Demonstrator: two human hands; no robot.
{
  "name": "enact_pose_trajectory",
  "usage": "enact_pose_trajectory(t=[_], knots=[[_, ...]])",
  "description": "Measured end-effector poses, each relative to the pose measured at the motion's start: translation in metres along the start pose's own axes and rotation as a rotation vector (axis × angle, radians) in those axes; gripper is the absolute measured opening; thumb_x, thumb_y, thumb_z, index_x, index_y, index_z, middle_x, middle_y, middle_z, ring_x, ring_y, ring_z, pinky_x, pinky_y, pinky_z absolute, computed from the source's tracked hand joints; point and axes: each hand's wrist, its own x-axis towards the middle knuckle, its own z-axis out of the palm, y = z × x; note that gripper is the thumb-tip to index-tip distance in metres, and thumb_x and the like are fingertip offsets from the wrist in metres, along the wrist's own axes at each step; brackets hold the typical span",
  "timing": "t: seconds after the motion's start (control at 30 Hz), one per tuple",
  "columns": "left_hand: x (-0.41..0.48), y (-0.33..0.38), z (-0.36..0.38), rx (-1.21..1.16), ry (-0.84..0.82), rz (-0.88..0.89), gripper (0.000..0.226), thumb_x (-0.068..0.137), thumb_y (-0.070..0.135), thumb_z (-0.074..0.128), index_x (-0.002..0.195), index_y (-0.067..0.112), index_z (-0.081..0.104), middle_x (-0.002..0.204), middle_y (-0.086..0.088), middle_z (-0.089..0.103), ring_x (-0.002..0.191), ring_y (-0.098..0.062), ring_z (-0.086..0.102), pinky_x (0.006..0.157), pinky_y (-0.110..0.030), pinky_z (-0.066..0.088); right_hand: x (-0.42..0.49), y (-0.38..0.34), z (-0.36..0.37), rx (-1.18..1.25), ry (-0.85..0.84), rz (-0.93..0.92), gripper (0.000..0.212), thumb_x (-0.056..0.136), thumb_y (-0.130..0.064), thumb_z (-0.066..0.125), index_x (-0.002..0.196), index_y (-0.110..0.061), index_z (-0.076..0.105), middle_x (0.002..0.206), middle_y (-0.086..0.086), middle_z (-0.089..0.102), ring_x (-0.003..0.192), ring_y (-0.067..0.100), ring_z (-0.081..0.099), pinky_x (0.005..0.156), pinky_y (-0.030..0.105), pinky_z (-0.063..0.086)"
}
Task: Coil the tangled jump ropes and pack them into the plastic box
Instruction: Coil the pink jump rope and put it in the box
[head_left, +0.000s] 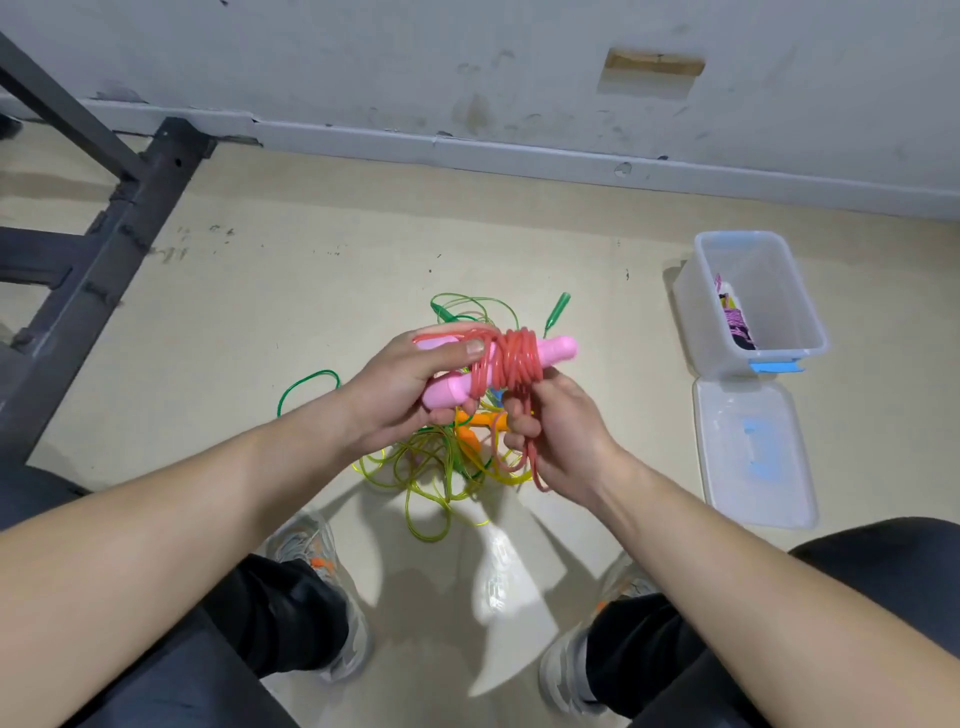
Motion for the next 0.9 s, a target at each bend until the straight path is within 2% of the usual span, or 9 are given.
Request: enact_pose_trajectory(t=[0.1,0.23,0.33,0.4,0.53,0.63,0.7,0.8,0.9], knots=[[0.004,-0.002,0.0,0.091,0.171,0.069,0.042,0.083,0.025,0.072,0.122,0.008,0.067,0.081,-0.017,0.065,0.054,-0.024,0.06,0.045,-0.021,0.035,-0.007,0.016,-0.002,-0.554,0.11,-0.185,0.035,0.107,-0.023,0.039,0.09,0.002,0.054,0.056,0.002,0.052,0.046,0.017,0.044,0.053,0.035,0.037],[0.004,-0.006,-0.001,0.366,0.3,0.081,0.027,0.085,0.019,0.078,0.112,0.017,0.073,0.07,-0.01,0.07,0.052,-0.025,0.064,0.041,-0.022,0.041,-0.016,0.006,-0.003,-1.552,-0.004,-0.285,0.014,0.099,-0.026,0.045,0.092,-0.018,0.054,0.092,0.011,0.066,0.083,0.034,0.057,0.067,0.038,0.04],[0.004,-0.007,0.002,0.514,0.291,0.095,0.026,0.081,0.02,0.083,0.106,0.02,0.075,0.069,-0.004,0.072,0.053,-0.024,0.067,0.044,-0.022,0.046,-0.027,-0.026,-0.004,-1.971,-0.016,-0.406,0.02,0.096,-0.029,0.051,0.107,-0.02,0.065,0.107,0.011,0.068,0.098,0.036,0.066,0.071,0.035,0.046],[0.004,-0.008,0.004,0.6,0.284,0.107,0.023,0.079,0.018,0.084,0.101,0.021,0.077,0.072,-0.007,0.073,0.055,-0.023,0.067,0.046,-0.02,0.047,-0.035,-0.047,0.001,-2.06,-0.033,-0.518,0.021,0.097,-0.04,0.053,0.104,-0.024,0.065,0.104,0.006,0.069,0.097,0.032,0.067,0.066,0.032,0.038],[-0.001,-0.003,0.008,0.597,0.137,-0.003,0.023,0.082,0.012,0.081,0.104,0.015,0.075,0.054,0.006,0.065,0.046,-0.018,0.061,0.039,-0.016,0.041,-0.027,-0.068,-0.006,-1.934,-0.198,-0.525,0.025,0.086,-0.053,0.07,0.086,-0.029,0.063,0.08,-0.01,0.067,0.082,0.019,0.064,0.062,0.029,0.035],[-0.004,0.01,0.006,0.585,-0.095,-0.088,0.026,0.083,0.011,0.08,0.108,0.014,0.074,0.06,-0.001,0.067,0.048,-0.018,0.06,0.039,-0.019,0.04,-0.013,-0.069,-0.027,-1.271,-0.348,-0.301,0.031,0.063,-0.026,0.095,0.067,-0.021,0.064,0.056,-0.011,0.06,0.054,0.006,0.051,0.052,0.023,0.034],[-0.006,0.015,0.003,0.493,-0.244,-0.113,0.031,0.08,0.017,0.082,0.109,0.014,0.074,0.067,-0.012,0.067,0.05,-0.023,0.06,0.041,-0.021,0.039,-0.004,-0.062,-0.036,-0.903,-0.382,-0.234,0.035,0.056,-0.012,0.096,0.062,-0.019,0.062,0.053,-0.005,0.055,0.048,0.006,0.045,0.048,0.018,0.033],[-0.006,0.017,0.0,0.305,-0.292,-0.12,0.039,0.068,0.025,0.081,0.105,0.015,0.076,0.07,-0.014,0.064,0.047,-0.021,0.058,0.039,-0.019,0.038,0.004,-0.043,-0.038,-0.387,-0.468,-0.158,0.034,0.057,-0.033,0.094,0.064,-0.018,0.063,0.051,-0.008,0.054,0.044,0.001,0.044,0.045,0.013,0.035],[-0.006,0.017,-0.004,0.142,-0.313,-0.082,0.052,0.061,0.031,0.091,0.107,0.011,0.075,0.071,-0.016,0.059,0.045,-0.021,0.056,0.038,-0.018,0.035,0.007,-0.026,-0.037,-0.062,-0.363,-0.078,0.035,0.075,-0.043,0.08,0.074,-0.013,0.061,0.058,-0.005,0.056,0.049,0.005,0.048,0.049,0.016,0.041]])
